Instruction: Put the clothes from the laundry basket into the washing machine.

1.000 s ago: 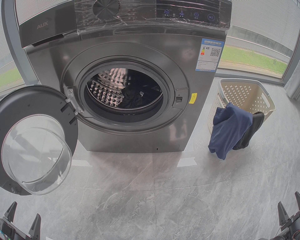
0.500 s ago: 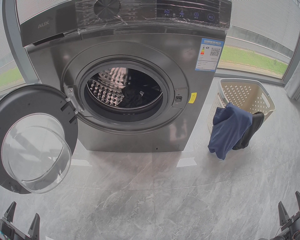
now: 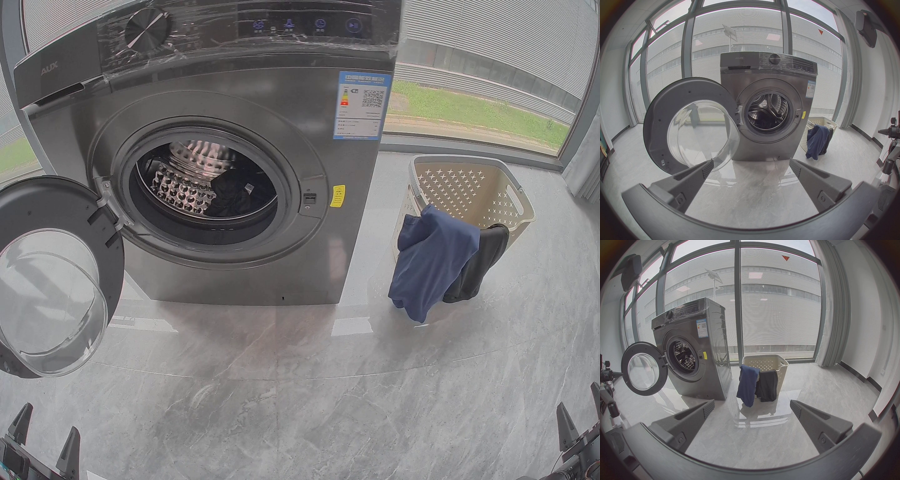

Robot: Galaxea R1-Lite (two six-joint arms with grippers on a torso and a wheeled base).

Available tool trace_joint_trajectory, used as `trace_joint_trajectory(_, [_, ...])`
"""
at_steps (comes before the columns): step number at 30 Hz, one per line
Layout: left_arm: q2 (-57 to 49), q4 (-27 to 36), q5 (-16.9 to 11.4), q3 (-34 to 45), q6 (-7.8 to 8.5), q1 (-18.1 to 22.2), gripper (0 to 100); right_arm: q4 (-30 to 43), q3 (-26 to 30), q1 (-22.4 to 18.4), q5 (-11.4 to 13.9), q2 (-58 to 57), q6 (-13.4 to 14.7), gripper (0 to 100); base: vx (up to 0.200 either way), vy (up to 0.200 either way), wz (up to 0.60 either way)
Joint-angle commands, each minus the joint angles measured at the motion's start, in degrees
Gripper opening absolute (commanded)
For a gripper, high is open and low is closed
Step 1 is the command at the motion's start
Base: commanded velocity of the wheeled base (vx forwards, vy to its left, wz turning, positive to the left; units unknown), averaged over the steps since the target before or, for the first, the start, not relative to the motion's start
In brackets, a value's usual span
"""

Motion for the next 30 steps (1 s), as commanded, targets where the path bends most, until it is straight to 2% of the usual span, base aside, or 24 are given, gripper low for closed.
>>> trace_joint_trajectory(1, [-0.2,0.0,0.1,1.0,-0.04,0.0,100,0.0,1.0,0.0,0.0,-0.7,0.0,100,0.0,-0.2,0.0])
trace_joint_trajectory(26, [-0.2,0.0,-0.1,1.0,0.57,-0.1,100,0.0,1.0,0.0,0.0,-0.7,0.1,100,0.0,-0.2,0.0])
trace_joint_trajectory(30, [-0.2,0.0,-0.1,1.0,0.39,-0.1,100,0.0,1.0,0.0,0.0,-0.7,0.0,100,0.0,0.0,0.0])
